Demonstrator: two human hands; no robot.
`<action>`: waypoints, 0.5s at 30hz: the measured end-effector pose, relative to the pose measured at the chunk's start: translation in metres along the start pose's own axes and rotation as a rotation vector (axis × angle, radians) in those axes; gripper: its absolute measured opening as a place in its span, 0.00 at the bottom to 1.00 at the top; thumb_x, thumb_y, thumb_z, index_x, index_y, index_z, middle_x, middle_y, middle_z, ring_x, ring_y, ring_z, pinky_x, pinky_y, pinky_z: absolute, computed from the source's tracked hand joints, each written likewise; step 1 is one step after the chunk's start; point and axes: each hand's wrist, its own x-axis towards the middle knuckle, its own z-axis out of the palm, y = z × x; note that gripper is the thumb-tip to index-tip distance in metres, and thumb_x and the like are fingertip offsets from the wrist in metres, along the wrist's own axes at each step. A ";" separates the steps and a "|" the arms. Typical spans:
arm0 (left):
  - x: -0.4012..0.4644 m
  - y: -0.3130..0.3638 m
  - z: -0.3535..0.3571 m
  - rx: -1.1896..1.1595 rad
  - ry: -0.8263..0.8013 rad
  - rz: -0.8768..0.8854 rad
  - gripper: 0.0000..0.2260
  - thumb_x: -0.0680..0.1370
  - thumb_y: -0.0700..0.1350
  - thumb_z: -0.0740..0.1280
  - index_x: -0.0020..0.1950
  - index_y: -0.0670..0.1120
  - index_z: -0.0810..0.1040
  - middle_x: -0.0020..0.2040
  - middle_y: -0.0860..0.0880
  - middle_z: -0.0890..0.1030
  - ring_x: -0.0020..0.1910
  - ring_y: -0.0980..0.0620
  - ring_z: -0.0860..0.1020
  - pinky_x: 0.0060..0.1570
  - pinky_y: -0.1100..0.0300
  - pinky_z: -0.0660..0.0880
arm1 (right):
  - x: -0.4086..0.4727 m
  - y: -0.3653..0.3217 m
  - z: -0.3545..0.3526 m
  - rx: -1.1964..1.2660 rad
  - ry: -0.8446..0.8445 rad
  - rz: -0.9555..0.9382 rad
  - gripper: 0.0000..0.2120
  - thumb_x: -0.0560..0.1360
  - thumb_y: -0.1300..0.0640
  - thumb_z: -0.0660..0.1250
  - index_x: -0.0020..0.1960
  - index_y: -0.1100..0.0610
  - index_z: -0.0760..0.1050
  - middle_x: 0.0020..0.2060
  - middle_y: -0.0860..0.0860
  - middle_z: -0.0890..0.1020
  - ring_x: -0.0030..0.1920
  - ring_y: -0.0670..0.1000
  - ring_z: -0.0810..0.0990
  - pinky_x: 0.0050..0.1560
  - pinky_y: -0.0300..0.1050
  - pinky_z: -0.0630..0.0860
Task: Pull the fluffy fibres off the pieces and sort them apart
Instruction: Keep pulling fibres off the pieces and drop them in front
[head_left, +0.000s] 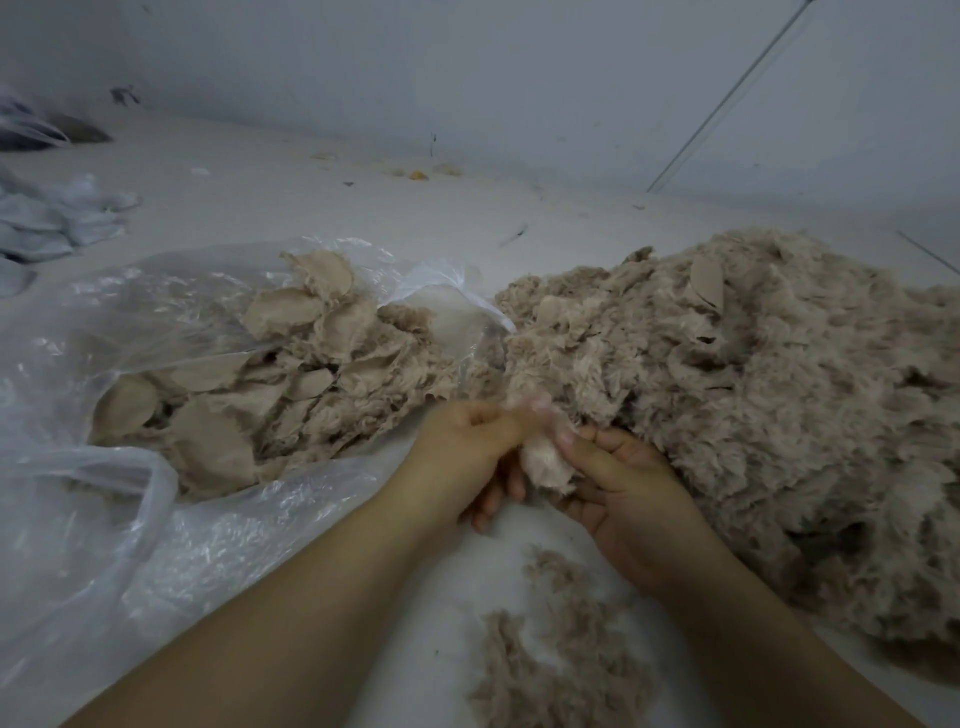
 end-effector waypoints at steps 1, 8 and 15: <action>-0.003 0.000 0.001 0.066 -0.063 -0.025 0.19 0.72 0.58 0.73 0.32 0.44 0.77 0.27 0.38 0.76 0.16 0.48 0.67 0.19 0.66 0.63 | 0.000 0.000 0.000 0.002 -0.002 0.006 0.21 0.73 0.55 0.68 0.56 0.71 0.76 0.41 0.63 0.82 0.42 0.57 0.82 0.49 0.49 0.79; -0.002 0.008 0.002 -0.093 0.288 0.129 0.08 0.80 0.38 0.65 0.40 0.41 0.76 0.24 0.46 0.74 0.17 0.51 0.65 0.18 0.63 0.63 | 0.002 0.000 0.002 0.068 0.076 0.005 0.07 0.74 0.58 0.67 0.44 0.61 0.74 0.23 0.46 0.77 0.25 0.42 0.76 0.32 0.37 0.76; 0.010 0.023 -0.059 0.941 0.835 0.461 0.05 0.73 0.38 0.65 0.42 0.47 0.72 0.29 0.49 0.73 0.27 0.46 0.68 0.26 0.59 0.60 | 0.001 0.001 0.004 0.076 0.104 0.013 0.05 0.78 0.60 0.64 0.46 0.62 0.71 0.22 0.44 0.74 0.25 0.41 0.75 0.33 0.37 0.75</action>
